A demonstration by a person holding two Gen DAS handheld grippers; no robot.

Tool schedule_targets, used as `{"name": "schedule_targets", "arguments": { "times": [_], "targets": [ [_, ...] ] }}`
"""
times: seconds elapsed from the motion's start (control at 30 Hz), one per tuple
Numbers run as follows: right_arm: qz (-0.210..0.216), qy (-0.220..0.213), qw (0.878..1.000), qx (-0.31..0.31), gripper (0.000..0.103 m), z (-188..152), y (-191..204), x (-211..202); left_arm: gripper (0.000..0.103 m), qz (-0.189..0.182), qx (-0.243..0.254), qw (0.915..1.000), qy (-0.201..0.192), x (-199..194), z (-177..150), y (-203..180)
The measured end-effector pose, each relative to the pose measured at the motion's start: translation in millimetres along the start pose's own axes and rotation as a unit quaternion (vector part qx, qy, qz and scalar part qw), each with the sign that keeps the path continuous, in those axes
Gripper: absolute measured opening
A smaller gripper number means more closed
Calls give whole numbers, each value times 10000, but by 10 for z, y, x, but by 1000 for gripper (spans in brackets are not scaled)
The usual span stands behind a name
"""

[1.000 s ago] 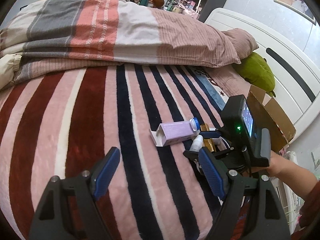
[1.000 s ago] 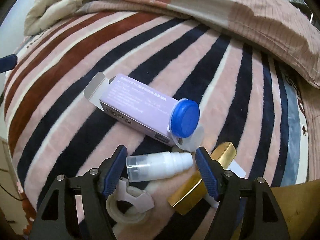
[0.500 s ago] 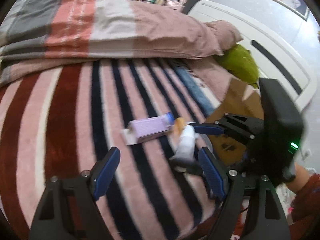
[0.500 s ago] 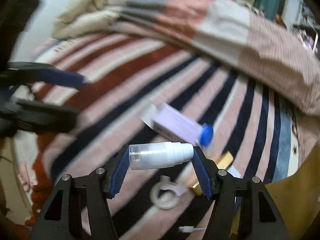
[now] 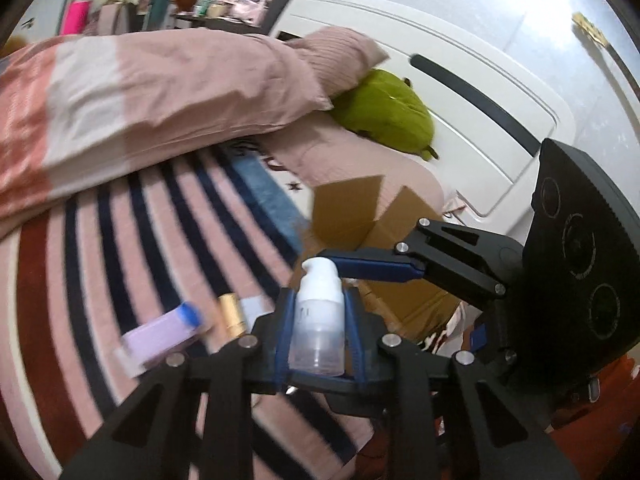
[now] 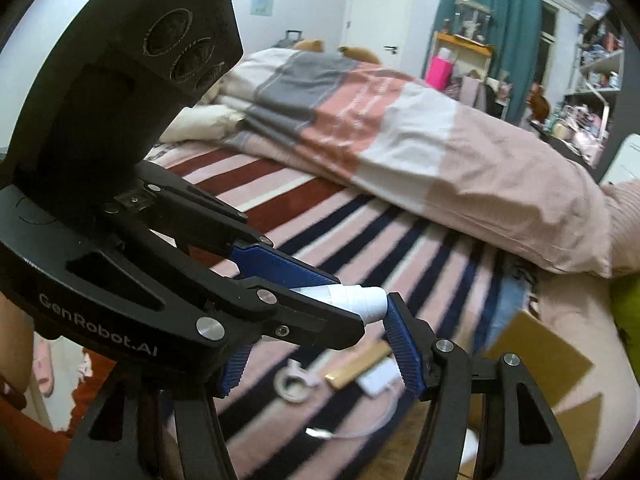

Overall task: Organize rigid objects
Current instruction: 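Place the dropper bottle into the box and open the right gripper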

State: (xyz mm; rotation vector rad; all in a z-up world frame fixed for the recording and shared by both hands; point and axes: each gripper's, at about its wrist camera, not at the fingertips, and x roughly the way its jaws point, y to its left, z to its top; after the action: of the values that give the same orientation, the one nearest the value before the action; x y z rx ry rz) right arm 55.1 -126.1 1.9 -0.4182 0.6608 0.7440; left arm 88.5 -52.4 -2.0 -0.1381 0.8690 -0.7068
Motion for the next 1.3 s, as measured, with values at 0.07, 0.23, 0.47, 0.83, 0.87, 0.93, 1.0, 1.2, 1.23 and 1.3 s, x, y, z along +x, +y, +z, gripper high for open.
{"name": "schedule_targets", "arguments": {
  "times": [0.07, 0.23, 0.47, 0.83, 0.87, 0.93, 1.0, 1.2, 1.23, 1.3],
  "targets": [
    [-96, 17, 9999, 132, 58, -67, -187, -90, 22, -89, 109, 9999, 95, 145, 92, -125],
    [-349, 234, 9979, 498, 58, -316, -650, -281, 22, -335, 352, 9976, 496, 625, 302, -443],
    [-464, 685, 9903, 1115, 59, -653, -1138, -425, 22, -589, 519, 9912, 1062, 1179, 441, -770],
    [-637, 1158, 9802, 1472, 80, -908, -1374, -456, 65, -168, 663, 9918, 1082, 1279, 486, -912],
    [-659, 1154, 9800, 1478, 82, -913, -1370, -466, 66, -158, 633, 9924, 1041, 1233, 490, -881],
    [-613, 1158, 9802, 1484, 82, -894, -1355, -480, 66, -34, 575, 9943, 901, 1082, 490, -806],
    [-575, 1123, 9809, 1483, 83, -854, -1325, -475, 68, 123, 509, 9960, 720, 900, 478, -713],
    [-331, 708, 9904, 1137, 94, -592, -1040, -470, 71, 742, 172, 9970, 121, 214, 348, -268],
    [-265, 629, 9922, 1042, 94, -515, -964, -455, 73, 833, 90, 9965, 29, 110, 310, -176],
    [-172, 594, 9942, 876, 94, -352, -797, -380, 75, 1098, -121, 9937, -172, -128, 192, 45]
  ]
}}
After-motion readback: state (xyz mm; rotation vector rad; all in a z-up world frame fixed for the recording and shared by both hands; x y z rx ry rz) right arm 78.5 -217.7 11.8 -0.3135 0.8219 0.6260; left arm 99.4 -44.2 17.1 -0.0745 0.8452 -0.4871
